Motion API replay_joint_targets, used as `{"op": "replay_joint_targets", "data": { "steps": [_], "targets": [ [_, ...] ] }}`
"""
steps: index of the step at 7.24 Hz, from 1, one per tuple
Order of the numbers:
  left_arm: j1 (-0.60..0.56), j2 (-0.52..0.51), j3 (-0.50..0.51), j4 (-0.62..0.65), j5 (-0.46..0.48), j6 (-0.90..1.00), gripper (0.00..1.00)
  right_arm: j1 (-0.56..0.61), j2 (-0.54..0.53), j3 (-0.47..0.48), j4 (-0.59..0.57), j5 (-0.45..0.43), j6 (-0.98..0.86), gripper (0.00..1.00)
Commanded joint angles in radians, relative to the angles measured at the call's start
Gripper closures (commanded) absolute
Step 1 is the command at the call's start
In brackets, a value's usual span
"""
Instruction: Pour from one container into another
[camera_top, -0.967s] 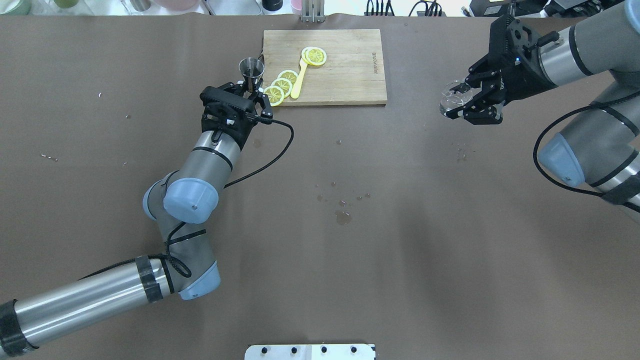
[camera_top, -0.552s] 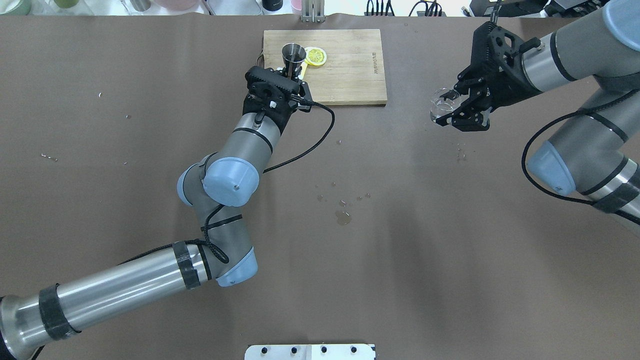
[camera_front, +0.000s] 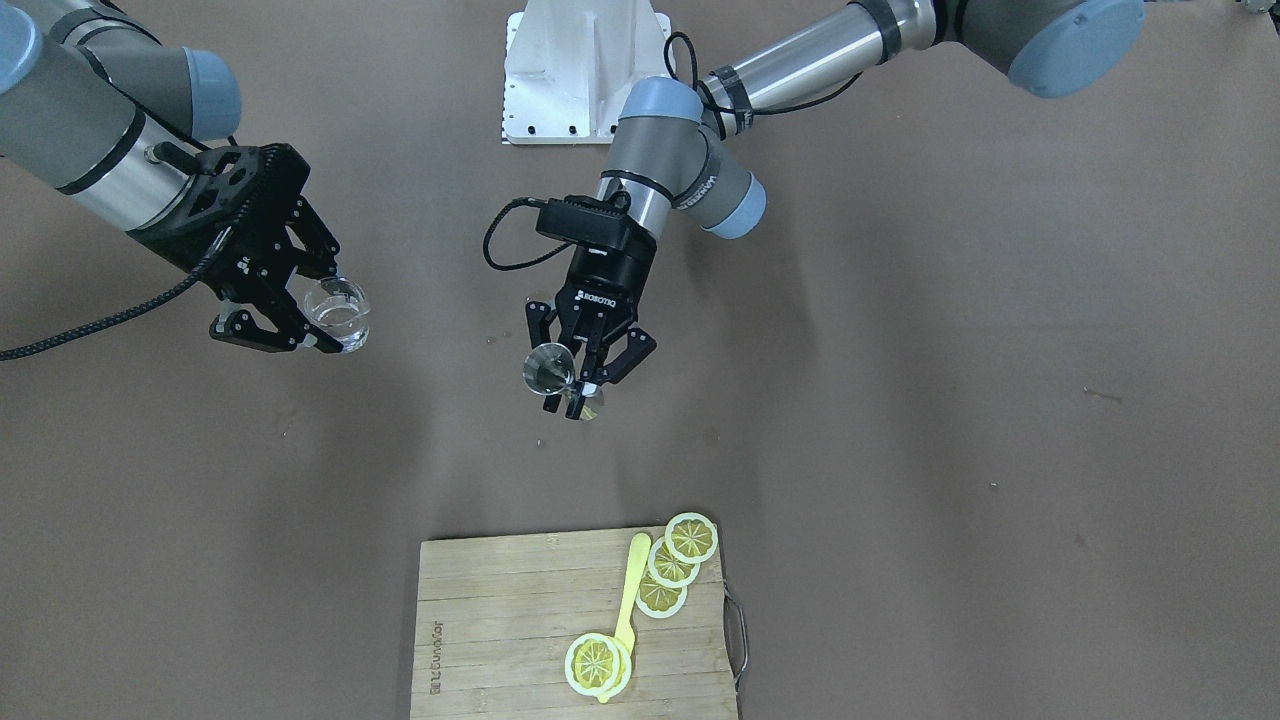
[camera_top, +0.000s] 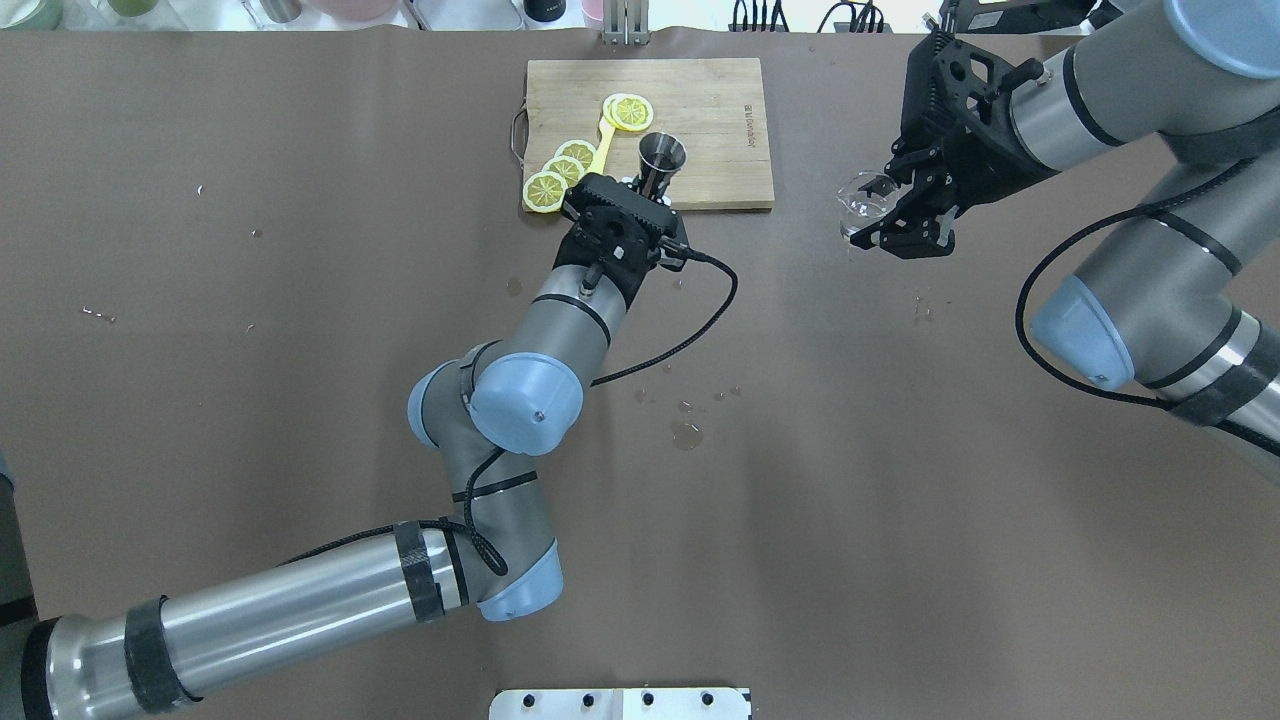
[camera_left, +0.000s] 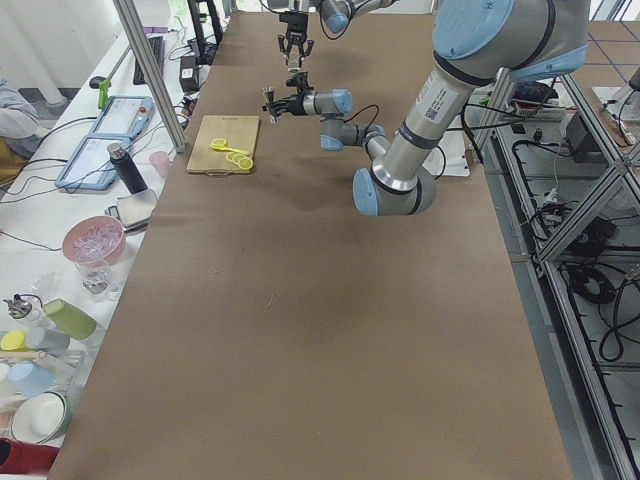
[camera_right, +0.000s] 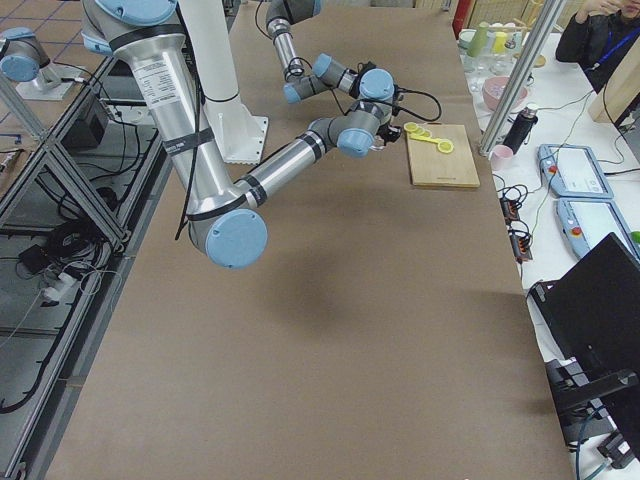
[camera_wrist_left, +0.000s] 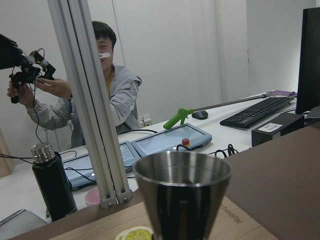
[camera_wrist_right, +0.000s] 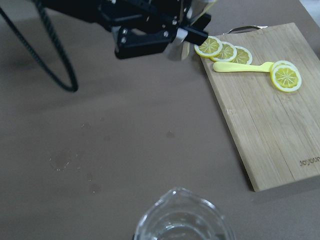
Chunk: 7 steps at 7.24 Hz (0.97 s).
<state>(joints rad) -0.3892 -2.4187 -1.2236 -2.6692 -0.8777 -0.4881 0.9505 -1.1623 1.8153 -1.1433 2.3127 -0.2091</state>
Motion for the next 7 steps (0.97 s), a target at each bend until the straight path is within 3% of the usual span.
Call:
{"op": "replay_joint_targets", "data": {
  "steps": [1, 3, 6, 7],
  "targets": [
    [0.042, -0.011, -0.002, 0.006, 0.008, 0.026, 1.00, 0.004, 0.023, 0.102, -0.172, 0.011, -0.050, 1.00],
    [0.055, -0.013, -0.002, 0.006, 0.003, 0.026, 1.00, 0.002, 0.023, 0.172, -0.264, 0.016, -0.064, 1.00],
    [0.058, -0.013, -0.010, 0.006, 0.009, 0.026, 1.00, -0.062, 0.055, 0.187, -0.372, -0.002, -0.078, 1.00],
    [0.058, -0.013, -0.016, 0.005, 0.009, 0.026, 1.00, -0.064, 0.061, 0.183, -0.441, -0.021, -0.161, 1.00]
  ]
}}
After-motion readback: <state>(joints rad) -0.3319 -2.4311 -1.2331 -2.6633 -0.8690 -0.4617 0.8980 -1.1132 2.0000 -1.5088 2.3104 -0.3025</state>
